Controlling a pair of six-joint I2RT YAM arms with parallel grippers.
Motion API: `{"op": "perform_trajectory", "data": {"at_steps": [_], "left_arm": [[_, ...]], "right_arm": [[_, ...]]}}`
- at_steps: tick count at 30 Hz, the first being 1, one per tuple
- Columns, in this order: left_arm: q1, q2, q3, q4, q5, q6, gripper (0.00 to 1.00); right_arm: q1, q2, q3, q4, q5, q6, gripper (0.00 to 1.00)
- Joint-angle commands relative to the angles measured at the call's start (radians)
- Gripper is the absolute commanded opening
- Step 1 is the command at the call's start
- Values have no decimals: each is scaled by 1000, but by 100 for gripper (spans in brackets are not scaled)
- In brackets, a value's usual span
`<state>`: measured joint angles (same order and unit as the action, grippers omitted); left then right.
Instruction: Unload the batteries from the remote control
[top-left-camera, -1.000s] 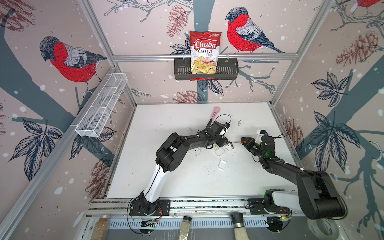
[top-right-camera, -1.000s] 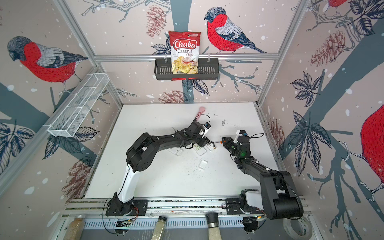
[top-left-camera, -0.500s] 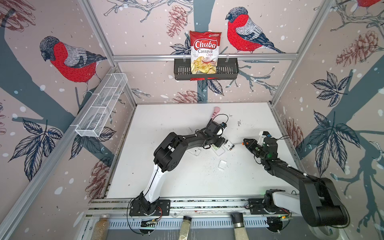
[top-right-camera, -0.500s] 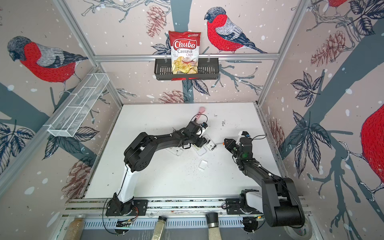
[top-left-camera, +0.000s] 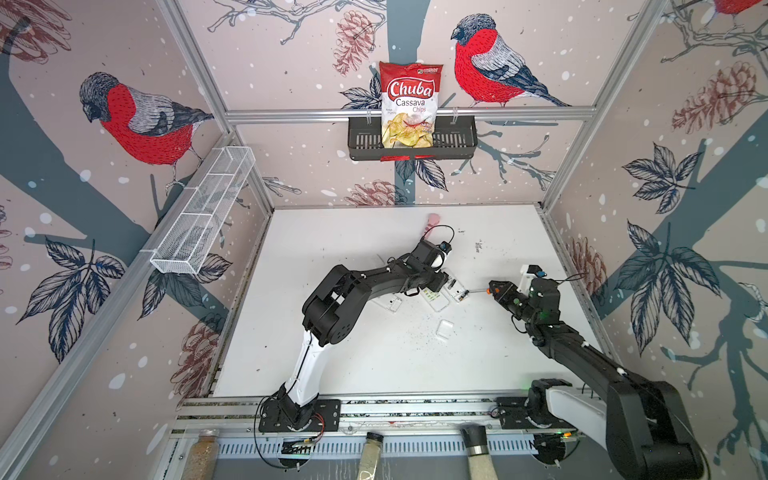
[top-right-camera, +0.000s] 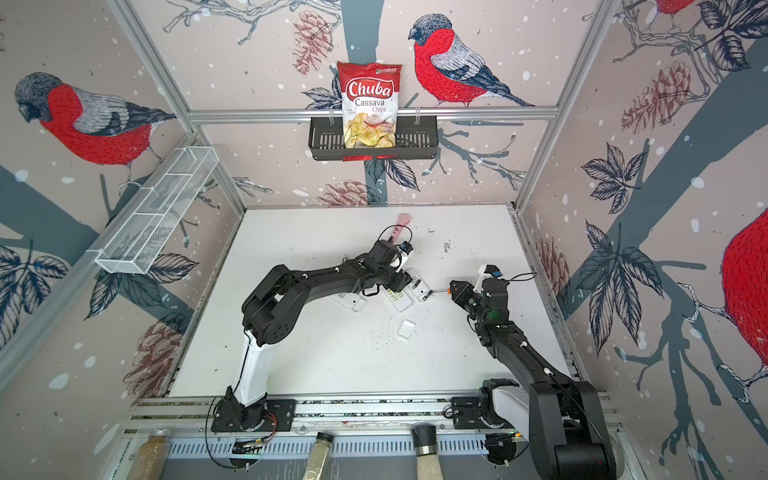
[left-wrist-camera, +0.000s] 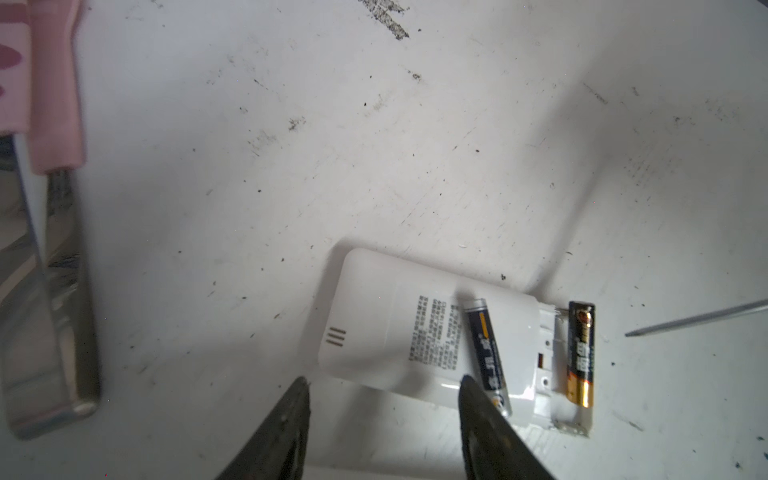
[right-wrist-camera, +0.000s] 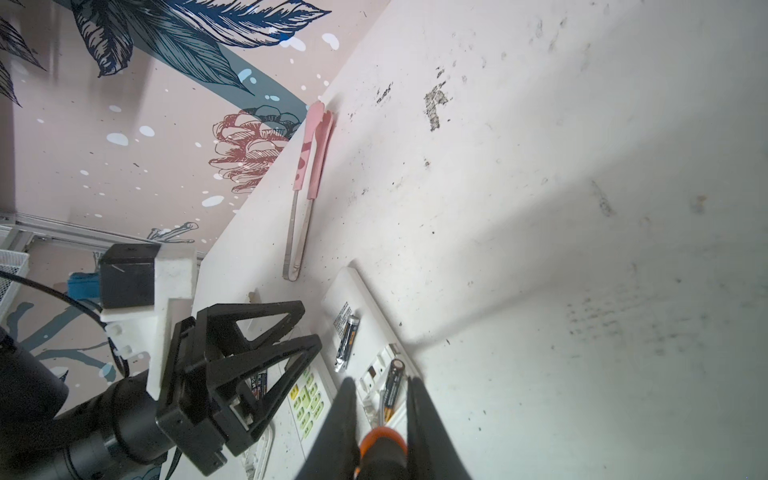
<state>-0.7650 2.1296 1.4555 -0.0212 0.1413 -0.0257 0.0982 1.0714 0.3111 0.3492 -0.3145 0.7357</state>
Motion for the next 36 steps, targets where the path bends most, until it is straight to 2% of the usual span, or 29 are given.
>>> {"op": "perform_trajectory", "data": {"at_steps": [1, 5, 16, 29, 36], "left_arm": [[3, -31, 0, -22, -28, 11, 57], [-8, -41, 33, -52, -29, 20, 57], [-82, 60, 129, -112, -77, 43, 58], [-81, 92, 122, -132, -190, 38, 58], [-78, 116, 126, -125, -158, 32, 57]], "right_arm": [[0, -3, -1, -22, -12, -18, 0], [0, 25, -10, 14, -24, -8, 0], [1, 101, 11, 72, -32, 9, 0], [10, 170, 17, 140, -40, 31, 0], [23, 201, 13, 178, -47, 48, 0]]}}
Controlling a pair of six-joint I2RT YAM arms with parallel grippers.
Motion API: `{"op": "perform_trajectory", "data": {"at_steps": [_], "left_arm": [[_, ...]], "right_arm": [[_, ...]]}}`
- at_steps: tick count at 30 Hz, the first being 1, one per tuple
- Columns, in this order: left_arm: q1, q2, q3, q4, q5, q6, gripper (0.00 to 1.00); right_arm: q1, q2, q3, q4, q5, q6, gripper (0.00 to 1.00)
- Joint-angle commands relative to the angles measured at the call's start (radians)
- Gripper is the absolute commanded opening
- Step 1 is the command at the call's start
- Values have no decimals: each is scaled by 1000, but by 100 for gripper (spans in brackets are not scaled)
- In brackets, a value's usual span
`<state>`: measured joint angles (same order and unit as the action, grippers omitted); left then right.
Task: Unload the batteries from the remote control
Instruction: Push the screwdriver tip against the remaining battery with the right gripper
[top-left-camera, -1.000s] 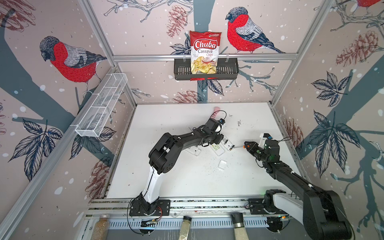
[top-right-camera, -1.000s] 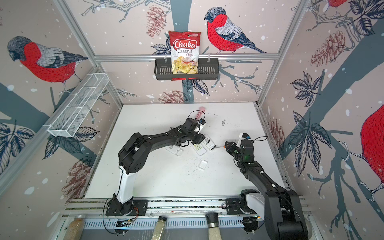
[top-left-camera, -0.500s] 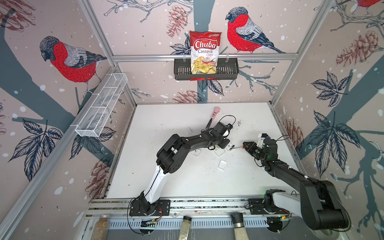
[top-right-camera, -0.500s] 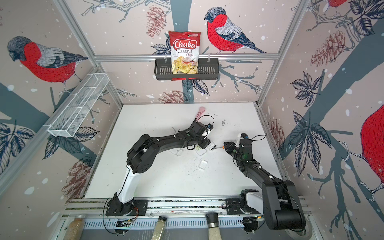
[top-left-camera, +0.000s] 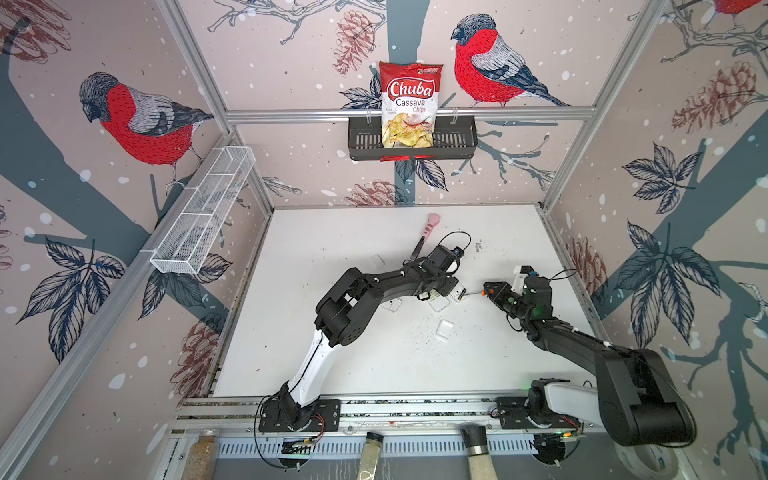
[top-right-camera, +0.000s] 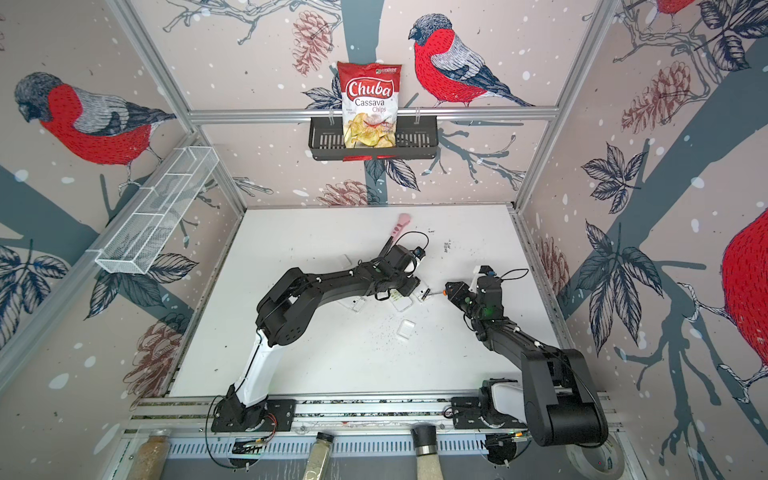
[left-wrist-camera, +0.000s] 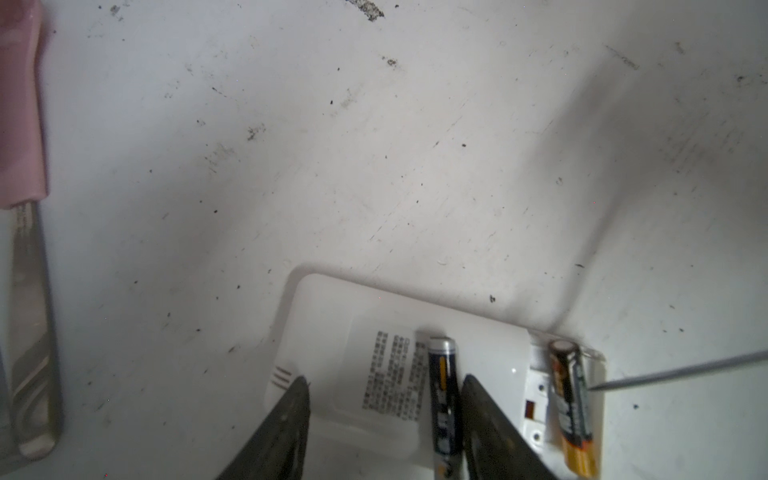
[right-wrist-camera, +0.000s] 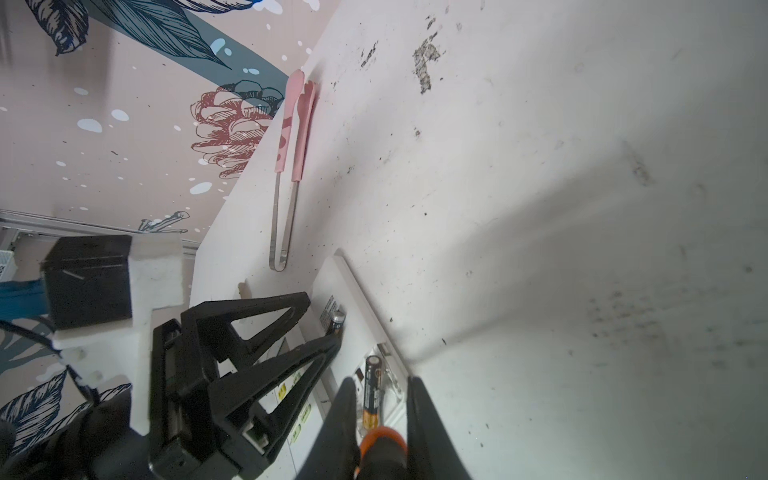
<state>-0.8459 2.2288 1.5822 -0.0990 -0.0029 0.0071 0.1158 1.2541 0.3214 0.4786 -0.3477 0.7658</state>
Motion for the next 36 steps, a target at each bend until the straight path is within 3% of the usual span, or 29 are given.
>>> {"op": "perform_trajectory", "data": {"at_steps": [1, 36], "left_arm": [[2, 17, -5, -44, -10, -2, 57], [68, -59, -107, 27, 44, -44, 57]], "right_arm": [[7, 22, 3, 50, -16, 18, 0], [114, 103, 39, 139, -22, 55, 0]]}}
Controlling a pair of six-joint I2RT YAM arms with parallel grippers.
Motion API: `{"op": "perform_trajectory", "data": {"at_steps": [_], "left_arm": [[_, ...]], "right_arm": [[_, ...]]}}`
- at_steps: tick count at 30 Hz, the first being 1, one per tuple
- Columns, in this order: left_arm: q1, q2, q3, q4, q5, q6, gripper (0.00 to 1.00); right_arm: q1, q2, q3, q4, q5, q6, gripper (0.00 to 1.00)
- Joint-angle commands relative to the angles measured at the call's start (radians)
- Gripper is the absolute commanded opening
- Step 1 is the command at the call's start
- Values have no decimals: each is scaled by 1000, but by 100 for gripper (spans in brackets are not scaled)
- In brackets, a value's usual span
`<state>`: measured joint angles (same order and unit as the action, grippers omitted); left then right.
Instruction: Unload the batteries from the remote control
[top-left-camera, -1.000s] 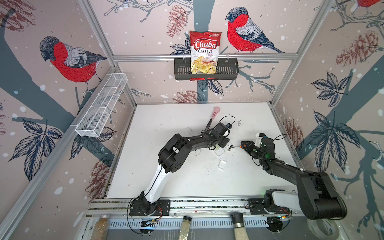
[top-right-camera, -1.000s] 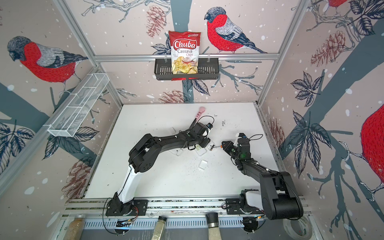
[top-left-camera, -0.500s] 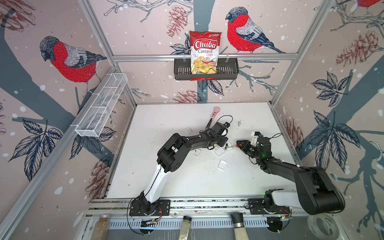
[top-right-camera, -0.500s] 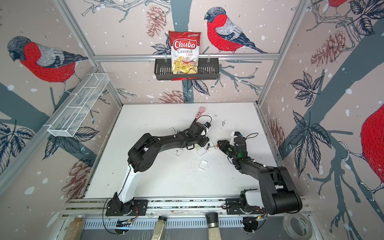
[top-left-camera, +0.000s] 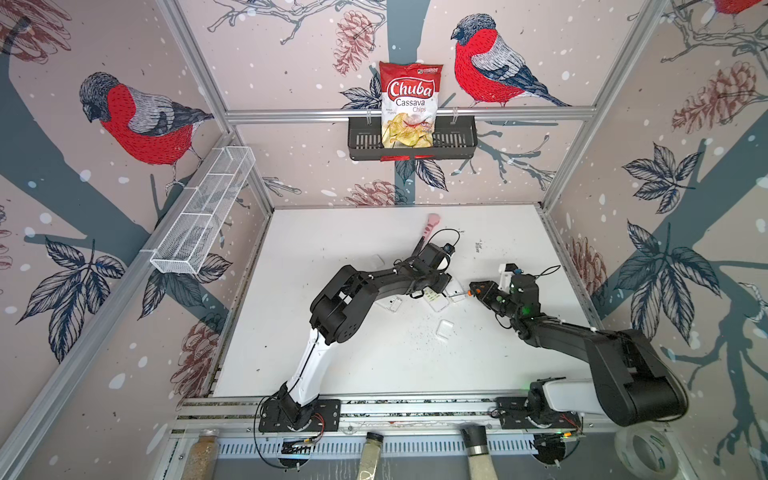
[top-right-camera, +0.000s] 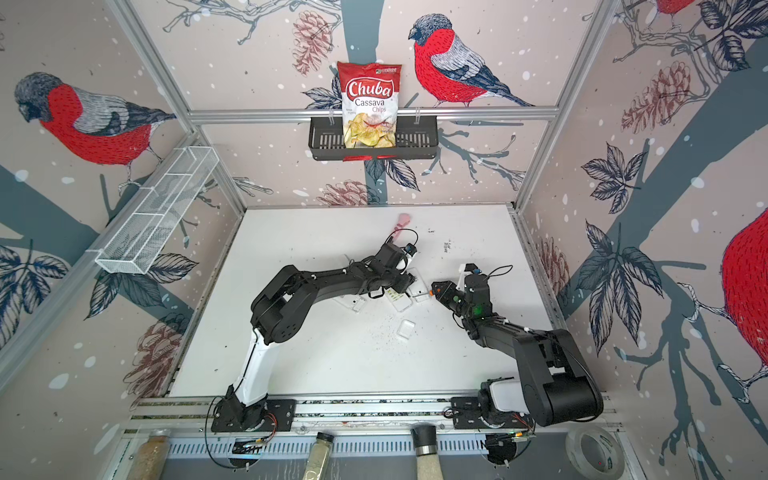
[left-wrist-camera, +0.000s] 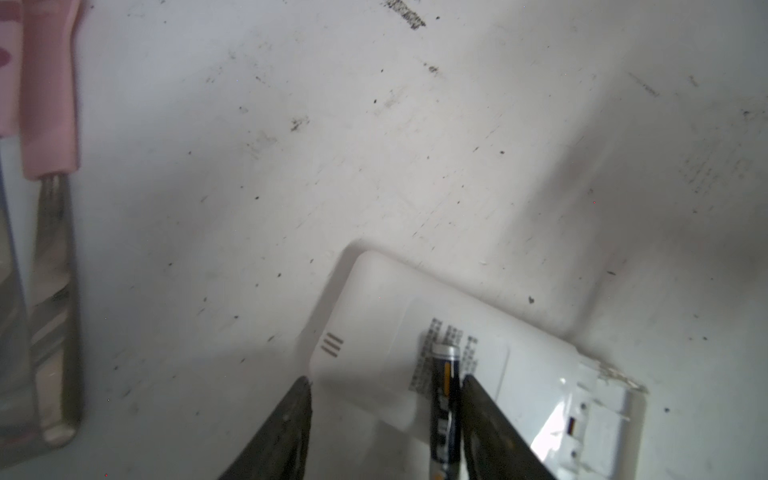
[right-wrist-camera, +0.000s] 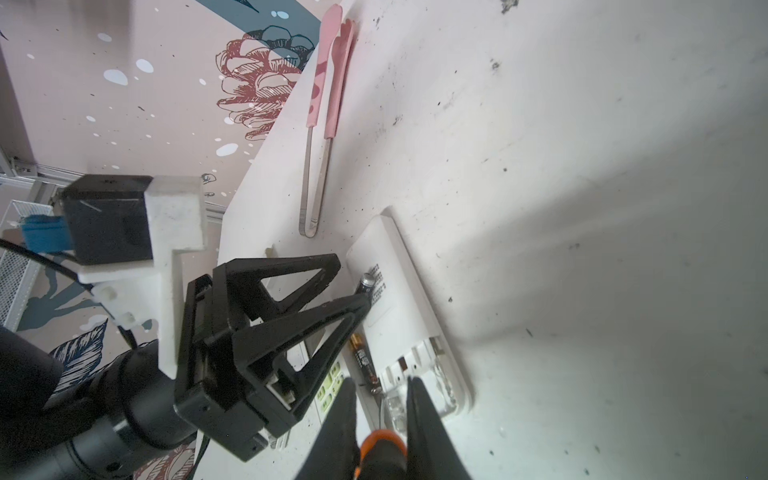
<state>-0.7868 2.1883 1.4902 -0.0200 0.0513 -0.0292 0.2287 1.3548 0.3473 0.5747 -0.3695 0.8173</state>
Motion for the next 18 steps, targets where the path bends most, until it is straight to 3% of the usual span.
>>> {"op": "perform_trajectory", "data": {"at_steps": [1, 15, 18], "left_arm": [[13, -28, -25, -49, -13, -9, 56], [24, -131, -110, -23, -39, -27, 57], [24, -188, -137, -17, -69, -42, 63]], "right_arm": [[1, 0, 18, 35, 1, 1, 0], [-27, 12, 124, -68, 2, -39, 0], [-34, 38, 179, -96, -16, -52, 0]]}}
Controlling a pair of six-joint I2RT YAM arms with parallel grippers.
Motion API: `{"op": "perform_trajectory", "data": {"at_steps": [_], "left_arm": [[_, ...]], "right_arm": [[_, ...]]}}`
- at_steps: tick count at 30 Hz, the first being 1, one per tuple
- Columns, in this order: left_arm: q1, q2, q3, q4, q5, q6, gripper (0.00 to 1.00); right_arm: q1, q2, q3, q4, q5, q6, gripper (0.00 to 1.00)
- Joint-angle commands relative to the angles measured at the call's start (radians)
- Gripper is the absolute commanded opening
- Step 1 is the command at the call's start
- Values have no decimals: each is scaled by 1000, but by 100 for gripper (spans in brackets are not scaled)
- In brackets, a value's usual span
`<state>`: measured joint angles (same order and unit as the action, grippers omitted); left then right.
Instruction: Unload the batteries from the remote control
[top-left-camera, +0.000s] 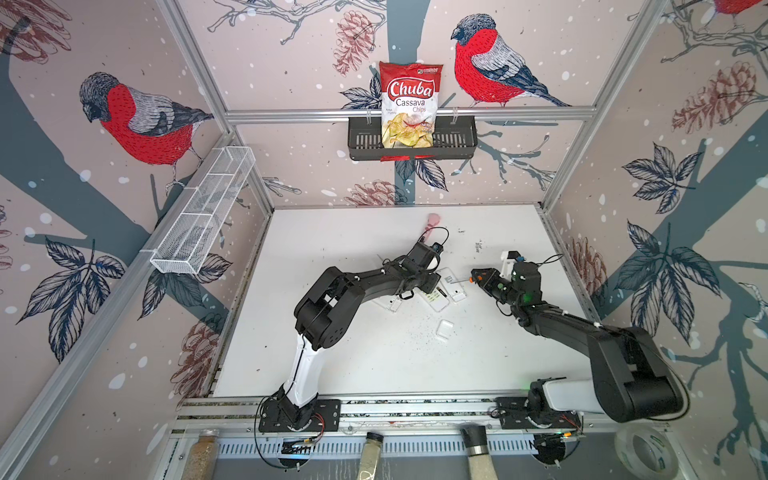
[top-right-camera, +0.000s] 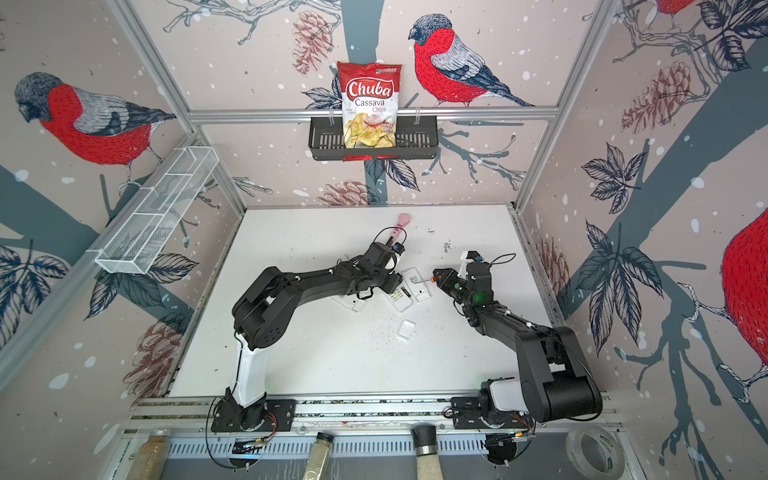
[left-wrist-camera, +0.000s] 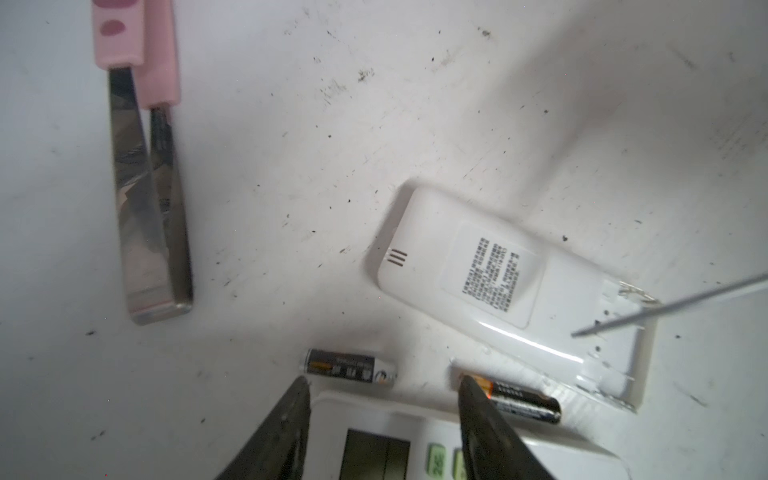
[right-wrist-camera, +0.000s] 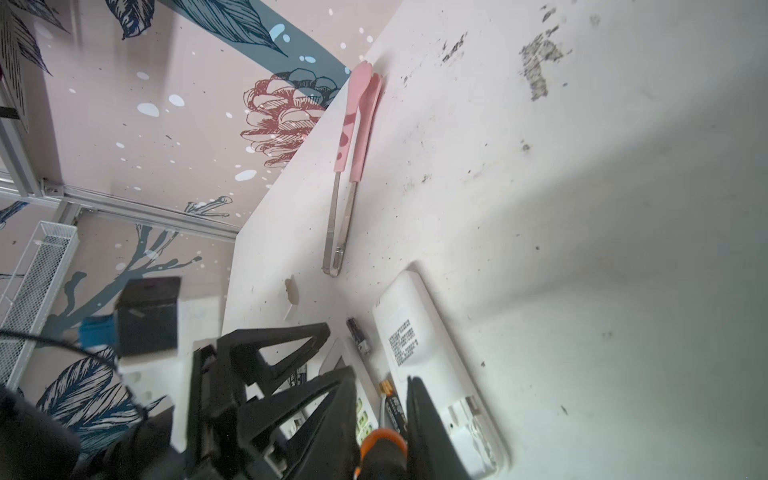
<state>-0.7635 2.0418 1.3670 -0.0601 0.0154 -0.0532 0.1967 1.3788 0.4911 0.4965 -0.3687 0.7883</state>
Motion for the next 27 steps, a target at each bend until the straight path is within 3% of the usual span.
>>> {"op": "perform_trajectory", "data": {"at_steps": [1, 3, 8, 16, 20, 27], "left_arm": [[1, -66, -27, 28, -48, -24, 66], [1, -113, -50, 29, -73, -37, 73], [6, -207, -127, 21, -120, -79, 83], [6, -340, -312, 51, -163, -152, 87], [6, -387, -364, 54, -174, -176, 88], [6, -402, -407, 53, -173, -203, 89]], "right_arm": [[-1, 31, 60, -24, -30, -27, 0], [-1, 75, 113, -33, -56, -29, 0], [27, 259, 327, -81, -146, -47, 11], [111, 574, 669, -210, -226, -104, 23], [119, 672, 750, -235, -256, -107, 26], [127, 765, 839, -317, -265, -158, 42]]}}
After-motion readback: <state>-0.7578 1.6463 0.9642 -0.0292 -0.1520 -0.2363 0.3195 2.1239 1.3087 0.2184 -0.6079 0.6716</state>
